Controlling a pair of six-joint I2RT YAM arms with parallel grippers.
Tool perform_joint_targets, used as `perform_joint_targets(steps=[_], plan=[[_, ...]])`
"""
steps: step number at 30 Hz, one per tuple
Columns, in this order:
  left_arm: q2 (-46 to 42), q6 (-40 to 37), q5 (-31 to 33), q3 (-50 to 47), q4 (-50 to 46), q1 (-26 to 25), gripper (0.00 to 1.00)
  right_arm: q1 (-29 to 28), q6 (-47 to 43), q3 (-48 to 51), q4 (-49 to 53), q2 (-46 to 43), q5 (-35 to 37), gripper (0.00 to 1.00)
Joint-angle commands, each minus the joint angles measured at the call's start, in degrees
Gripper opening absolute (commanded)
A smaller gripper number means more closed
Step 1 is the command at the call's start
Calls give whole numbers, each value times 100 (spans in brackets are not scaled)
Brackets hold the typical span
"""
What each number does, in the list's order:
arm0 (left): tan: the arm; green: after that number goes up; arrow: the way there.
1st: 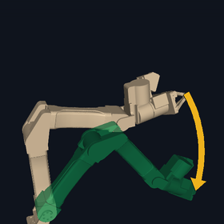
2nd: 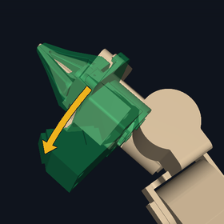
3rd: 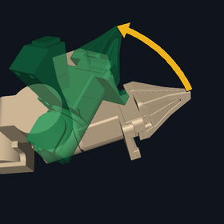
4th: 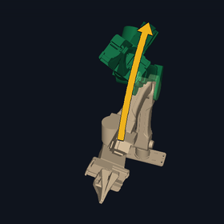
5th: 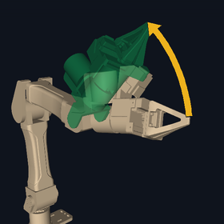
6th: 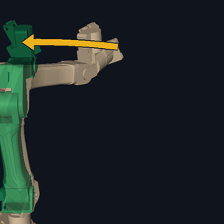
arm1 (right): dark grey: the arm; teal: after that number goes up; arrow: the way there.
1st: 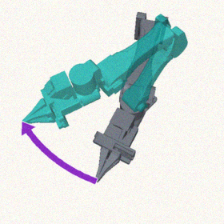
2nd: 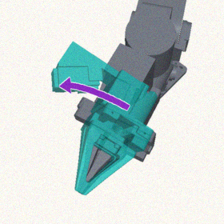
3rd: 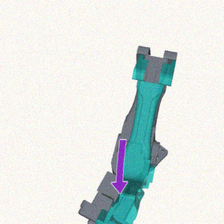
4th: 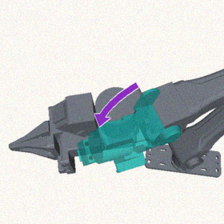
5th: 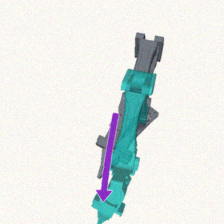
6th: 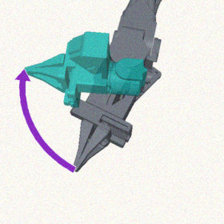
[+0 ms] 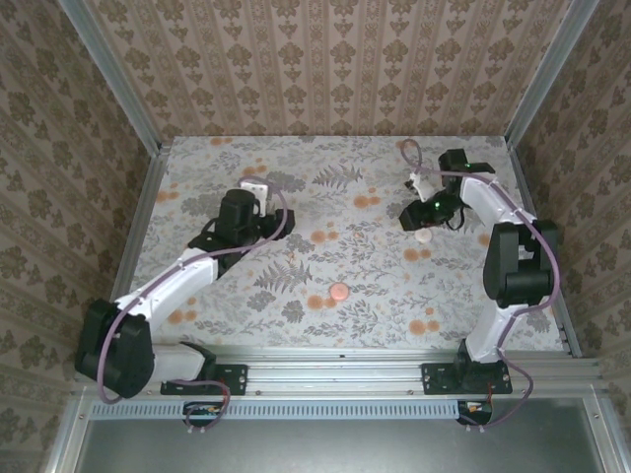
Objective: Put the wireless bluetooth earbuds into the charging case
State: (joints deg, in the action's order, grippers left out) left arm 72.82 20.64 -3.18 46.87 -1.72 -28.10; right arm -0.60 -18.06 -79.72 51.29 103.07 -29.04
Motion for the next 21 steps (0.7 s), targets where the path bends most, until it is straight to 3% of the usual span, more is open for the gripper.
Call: perform_joint_targets(steps=[1,11,21], plan=[[-268,556,11,-72,-915,164,71,-269,959,357,-361,-541,219,45],[-293,836,-768,195,-2145,1175,71,-1476,2777,779,-847,-1078,902,44],[381,531,-1351,548,-2804,1548,69,-2698,4003,396,-698,-746,1876,49]])
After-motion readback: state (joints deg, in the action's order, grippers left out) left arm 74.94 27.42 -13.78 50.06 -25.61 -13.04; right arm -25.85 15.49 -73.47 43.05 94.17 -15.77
